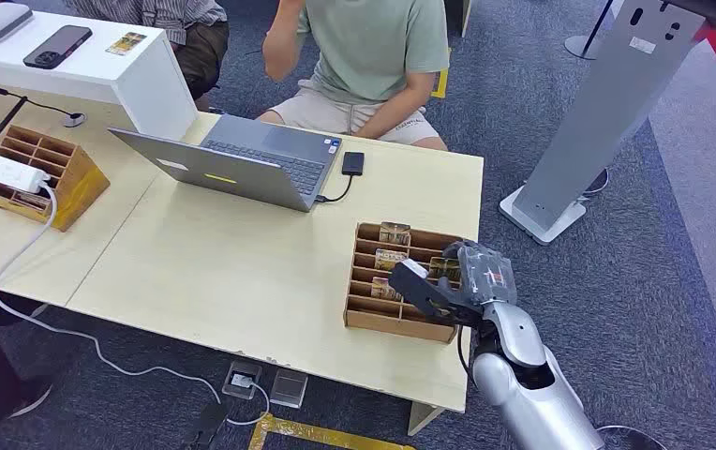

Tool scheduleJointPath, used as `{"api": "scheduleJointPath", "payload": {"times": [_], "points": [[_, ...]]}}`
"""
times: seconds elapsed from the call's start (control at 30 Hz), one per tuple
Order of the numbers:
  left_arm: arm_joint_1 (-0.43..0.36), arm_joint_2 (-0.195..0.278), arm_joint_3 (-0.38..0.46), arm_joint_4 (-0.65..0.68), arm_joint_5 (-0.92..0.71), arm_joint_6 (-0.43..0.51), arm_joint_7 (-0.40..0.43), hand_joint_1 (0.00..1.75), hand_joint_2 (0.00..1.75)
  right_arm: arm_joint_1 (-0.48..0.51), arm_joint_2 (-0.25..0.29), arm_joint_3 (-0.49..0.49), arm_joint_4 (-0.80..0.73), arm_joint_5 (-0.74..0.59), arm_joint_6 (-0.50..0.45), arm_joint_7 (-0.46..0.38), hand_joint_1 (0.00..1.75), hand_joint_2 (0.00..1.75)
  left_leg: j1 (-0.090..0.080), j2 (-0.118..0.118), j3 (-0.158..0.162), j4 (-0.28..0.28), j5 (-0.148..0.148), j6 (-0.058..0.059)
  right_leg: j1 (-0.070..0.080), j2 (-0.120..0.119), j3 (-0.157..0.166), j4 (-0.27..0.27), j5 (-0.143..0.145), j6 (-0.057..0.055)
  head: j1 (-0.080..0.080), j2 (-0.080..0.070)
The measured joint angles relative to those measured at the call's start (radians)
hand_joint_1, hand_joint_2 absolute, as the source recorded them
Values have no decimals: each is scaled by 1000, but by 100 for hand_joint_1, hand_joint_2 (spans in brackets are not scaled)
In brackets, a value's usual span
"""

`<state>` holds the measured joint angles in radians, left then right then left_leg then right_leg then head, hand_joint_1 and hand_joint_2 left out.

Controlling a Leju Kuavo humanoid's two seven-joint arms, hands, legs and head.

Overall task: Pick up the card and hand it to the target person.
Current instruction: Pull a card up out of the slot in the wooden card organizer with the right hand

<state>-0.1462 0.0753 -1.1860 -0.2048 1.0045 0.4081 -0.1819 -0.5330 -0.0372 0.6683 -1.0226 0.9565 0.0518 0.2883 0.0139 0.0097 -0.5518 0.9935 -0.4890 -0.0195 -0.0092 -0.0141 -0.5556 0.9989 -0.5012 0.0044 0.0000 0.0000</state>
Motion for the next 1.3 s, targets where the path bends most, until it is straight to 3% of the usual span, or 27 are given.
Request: {"api": "scheduleJointPath", "payload": {"times": [0.87,1.23,1.3], "points": [[2,-11,10,-1,5,6,-2,0,0,-3,26,15,33,32,-15,-19,135,175,0,1,0,0,0,0,0,0,0,0,0,0,0,0],[3,-13,15,0,6,8,-1,0,0,17,-5,-17,-103,50,-29,-11,147,175,0,0,0,1,0,0,0,0,0,0,0,0,0,0],[4,-14,19,-1,7,8,-6,0,0,28,-26,-45,-190,58,-22,-2,147,175,0,-1,-1,1,0,0,0,-1,-1,1,-1,0,0,0]]}}
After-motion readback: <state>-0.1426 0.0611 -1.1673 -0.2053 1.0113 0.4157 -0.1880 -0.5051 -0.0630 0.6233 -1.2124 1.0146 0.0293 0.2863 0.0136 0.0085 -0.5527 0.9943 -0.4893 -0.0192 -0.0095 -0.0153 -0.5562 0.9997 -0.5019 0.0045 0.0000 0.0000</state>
